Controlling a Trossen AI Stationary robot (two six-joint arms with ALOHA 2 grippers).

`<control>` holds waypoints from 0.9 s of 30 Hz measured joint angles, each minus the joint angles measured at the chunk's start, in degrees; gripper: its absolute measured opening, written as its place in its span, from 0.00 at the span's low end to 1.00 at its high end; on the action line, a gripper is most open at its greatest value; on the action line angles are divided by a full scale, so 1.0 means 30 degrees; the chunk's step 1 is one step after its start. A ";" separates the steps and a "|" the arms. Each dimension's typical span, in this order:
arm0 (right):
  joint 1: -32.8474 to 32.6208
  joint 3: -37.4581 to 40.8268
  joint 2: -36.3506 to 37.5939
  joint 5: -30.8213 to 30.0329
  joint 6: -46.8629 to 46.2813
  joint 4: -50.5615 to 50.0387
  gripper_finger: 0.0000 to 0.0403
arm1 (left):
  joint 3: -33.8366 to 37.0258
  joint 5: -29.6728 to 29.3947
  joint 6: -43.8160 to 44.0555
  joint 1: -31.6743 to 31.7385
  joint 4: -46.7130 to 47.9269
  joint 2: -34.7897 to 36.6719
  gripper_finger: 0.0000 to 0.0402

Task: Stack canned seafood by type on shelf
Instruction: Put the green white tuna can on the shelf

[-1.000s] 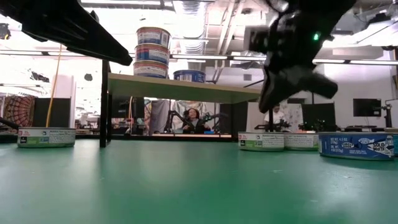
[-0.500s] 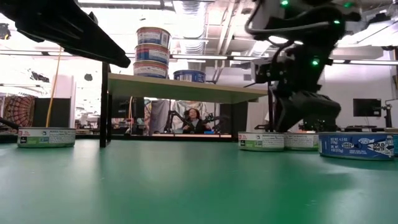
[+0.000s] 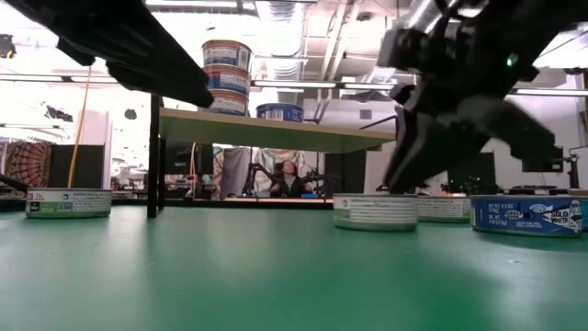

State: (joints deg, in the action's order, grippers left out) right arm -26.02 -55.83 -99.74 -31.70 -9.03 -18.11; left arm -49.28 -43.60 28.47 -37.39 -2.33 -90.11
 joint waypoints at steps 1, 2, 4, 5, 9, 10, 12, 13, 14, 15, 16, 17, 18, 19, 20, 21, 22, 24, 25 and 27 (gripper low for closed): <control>-0.0134 0.0000 -0.0007 -0.0010 0.0272 0.0779 0.29 | 0.0000 0.0525 -0.0365 0.0189 -0.0188 0.0000 0.60; -0.0244 -0.0002 -0.0007 -0.0017 0.0549 0.1549 0.29 | 0.0000 0.1002 -0.0747 0.0410 -0.0451 0.0000 0.60; -0.0394 -0.0193 0.0000 -0.0088 0.0793 0.2236 0.29 | 0.0000 0.1798 -0.1186 0.0841 -0.0753 0.0000 0.60; -0.0471 -0.0375 0.0000 -0.0130 0.0630 0.2001 0.29 | 0.0000 0.2222 -0.1320 0.1038 -0.0804 0.0000 0.60; 0.0027 -0.0780 0.0015 -0.0221 -0.2001 -0.0764 0.29 | 0.0000 0.3263 -0.1682 0.1812 -0.1096 0.0000 0.60; 0.0295 -0.0766 0.0015 -0.0180 -0.2889 -0.1528 0.29 | 0.0000 0.3358 -0.1691 0.1973 -0.1165 0.0000 0.60; 0.0795 -0.0514 0.0015 0.0304 -0.4172 -0.2053 0.29 | 0.0000 0.3368 -0.1744 0.2235 -0.1453 -0.0020 0.60; 0.0978 -0.0352 0.0015 0.0714 -0.4493 -0.1872 0.29 | 0.0000 0.3345 -0.1907 0.2324 -0.1954 -0.0188 0.60; 0.1102 -0.0250 0.0020 0.0920 -0.4651 -0.1787 0.30 | 0.0000 0.3339 -0.2249 0.2390 -0.2676 -0.0392 0.60; 0.1118 -0.0219 0.0034 0.1104 -0.4766 -0.1776 0.30 | 0.0000 0.3353 -0.2764 0.2412 -0.3305 -0.0663 0.60; 0.1092 -0.0200 0.0041 0.1158 -0.4836 -0.1837 0.30 | 0.0000 0.3459 -0.3425 0.2400 -0.4134 -0.1058 0.60; 0.1017 -0.0189 0.0051 0.1151 -0.4846 -0.1895 0.30 | 0.0000 0.3602 -0.4029 0.2379 -0.5176 -0.1532 0.60; 0.0940 -0.0189 0.0051 0.1112 -0.4852 -0.1897 0.30 | 0.0000 0.3711 -0.4549 0.2373 -0.6148 -0.2054 0.60; 0.0866 -0.0189 0.0054 0.1061 -0.4853 -0.1883 0.30 | -0.0003 0.3879 -0.4971 0.2359 -0.6921 -0.2591 0.60; 0.0797 -0.0172 0.0152 0.1059 -0.4858 -0.1890 0.30 | 0.0000 0.3937 -0.5352 0.2354 -0.7502 -0.3092 0.60; 0.0719 -0.0168 0.0267 0.1073 -0.4861 -0.1908 0.30 | 0.0000 0.3936 -0.5599 0.2377 -0.8029 -0.3579 0.60; 0.0640 -0.0153 0.0445 0.1086 -0.4861 -0.1933 0.30 | 0.0000 0.3940 -0.5796 0.2462 -0.8454 -0.3927 0.60; 0.0411 -0.0153 0.0860 0.1086 -0.4947 -0.2007 0.30 | 0.0000 0.3924 -0.5910 0.2636 -0.8909 -0.4276 0.60; 0.0317 -0.0153 0.1093 0.1060 -0.5066 -0.2085 0.30 | 0.0000 0.3923 -0.5894 0.2744 -0.9129 -0.4376 0.60; 0.0063 -0.0153 0.1525 0.0669 -0.5474 -0.2458 0.30 | -0.0007 0.3940 -0.5797 0.2895 -0.8978 -0.4379 0.60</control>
State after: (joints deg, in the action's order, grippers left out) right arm -25.84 -56.29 -95.17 -29.70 -25.46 -25.48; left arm -49.30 -31.78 11.08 -28.70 -29.26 -103.24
